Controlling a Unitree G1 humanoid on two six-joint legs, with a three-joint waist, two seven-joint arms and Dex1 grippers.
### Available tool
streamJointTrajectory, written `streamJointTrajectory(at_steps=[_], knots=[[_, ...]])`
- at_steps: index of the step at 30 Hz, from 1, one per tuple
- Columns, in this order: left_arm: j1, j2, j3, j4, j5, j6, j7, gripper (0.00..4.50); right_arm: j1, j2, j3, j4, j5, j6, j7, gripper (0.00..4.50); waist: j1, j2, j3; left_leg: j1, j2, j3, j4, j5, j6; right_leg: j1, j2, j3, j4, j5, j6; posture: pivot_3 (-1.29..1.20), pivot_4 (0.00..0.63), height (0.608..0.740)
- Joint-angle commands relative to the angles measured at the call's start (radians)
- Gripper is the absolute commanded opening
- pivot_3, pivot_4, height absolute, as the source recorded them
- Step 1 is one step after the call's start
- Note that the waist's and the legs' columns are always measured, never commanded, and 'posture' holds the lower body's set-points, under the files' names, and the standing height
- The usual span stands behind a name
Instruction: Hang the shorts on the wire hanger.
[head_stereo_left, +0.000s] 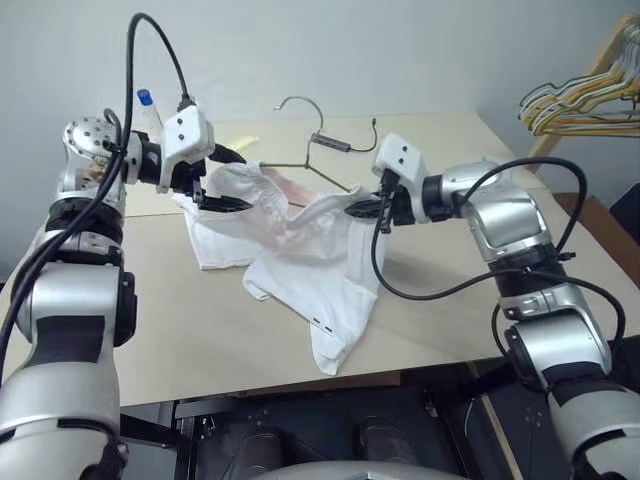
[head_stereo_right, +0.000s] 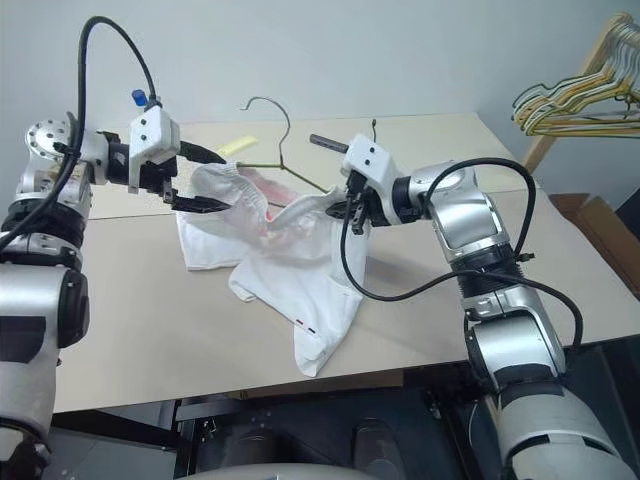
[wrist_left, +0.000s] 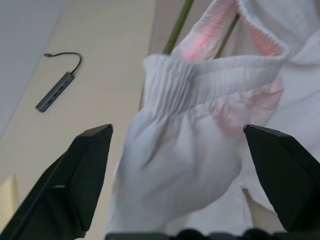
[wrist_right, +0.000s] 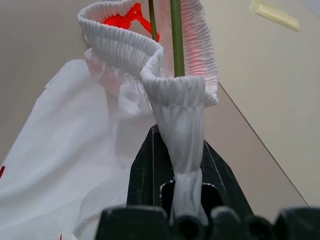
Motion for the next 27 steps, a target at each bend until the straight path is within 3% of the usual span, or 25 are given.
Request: streamJointTrajectory(at_steps=[1, 4, 7, 11, 18, 21, 27], knots=[[-0.056, 0.011, 0.089, 0.008, -0.053, 0.021, 0.124, 4.46, 0.031, -0.033, -0.065, -0.087, 0.011, 0.085, -0.068, 0.0, 0.0, 0.0, 0.0, 0.0, 0.0, 0.0, 0.0, 0.0, 0.0, 0.0, 0.0, 0.0, 0.0, 0.0, 0.0, -0.03, 0.0, 0.74], [-0.054, 0.007, 0.155, -0.013, -0.105, 0.043, 0.149, 4.46, 0.088, -0.055, -0.136, -0.178, 0.037, 0.223, -0.141, 0.0, 0.002, 0.0, 0.0, -0.001, 0.0, 0.0, 0.0, 0.0, 0.0, 0.0, 0.0, -0.001, 0.0, 0.0, 0.0, -0.04, 0.0, 0.74], [-0.011, -0.005, 0.198, -0.081, -0.177, 0.091, 0.053, 4.46, 0.129, -0.056, -0.216, -0.256, 0.03, 0.38, -0.271, 0.0, -0.001, 0.0, 0.0, -0.001, 0.0, 0.0, 0.0, 0.0, -0.001, 0.0, -0.001, -0.001, 0.0, 0.0, 0.0, -0.07, 0.0, 0.74], [0.135, -0.045, 0.229, -0.297, -0.303, 0.214, -0.069, 4.46, 0.175, -0.069, -0.299, -0.331, 0.015, 0.591, -0.411, 0.0, -0.01, 0.001, -0.001, 0.0, 0.0, 0.0, 0.0, 0.001, -0.001, 0.0, -0.001, 0.0, 0.0, 0.0, 0.0, -0.11, 0.0, 0.74], [0.398, -0.17, 0.208, -0.752, -0.464, 0.495, 0.003, 4.46, 0.178, -0.075, -0.579, -0.333, -0.013, 0.875, -0.623, 0.0, -0.039, 0.001, -0.001, 0.0, 0.0, -0.001, 0.001, 0.0, -0.001, 0.0, -0.001, 0.002, 0.0, 0.001, 0.001, -0.16, 0.0, 0.74], [0.463, -0.217, 0.174, -0.861, -0.468, 0.534, 0.049, 4.46, 0.183, -0.073, -0.687, -0.339, -0.053, 0.932, -0.72, 0.0, -0.052, 0.001, -0.001, 0.001, -0.001, -0.003, 0.001, 0.0, 0.0, 0.002, -0.002, 0.002, -0.001, 0.001, 0.001, -0.18, 0.0, 0.74], [0.494, -0.26, 0.186, -0.97, -0.541, 0.604, 0.109, 4.46, 0.149, -0.082, -0.782, -0.313, -0.164, 0.929, -0.929, 0.0, -0.101, 0.003, -0.001, 0.005, -0.001, -0.006, 0.0, -0.003, 0.006, 0.003, -0.001, 0.006, -0.003, 0.001, 0.001, -0.21, 0.0, 0.74]])
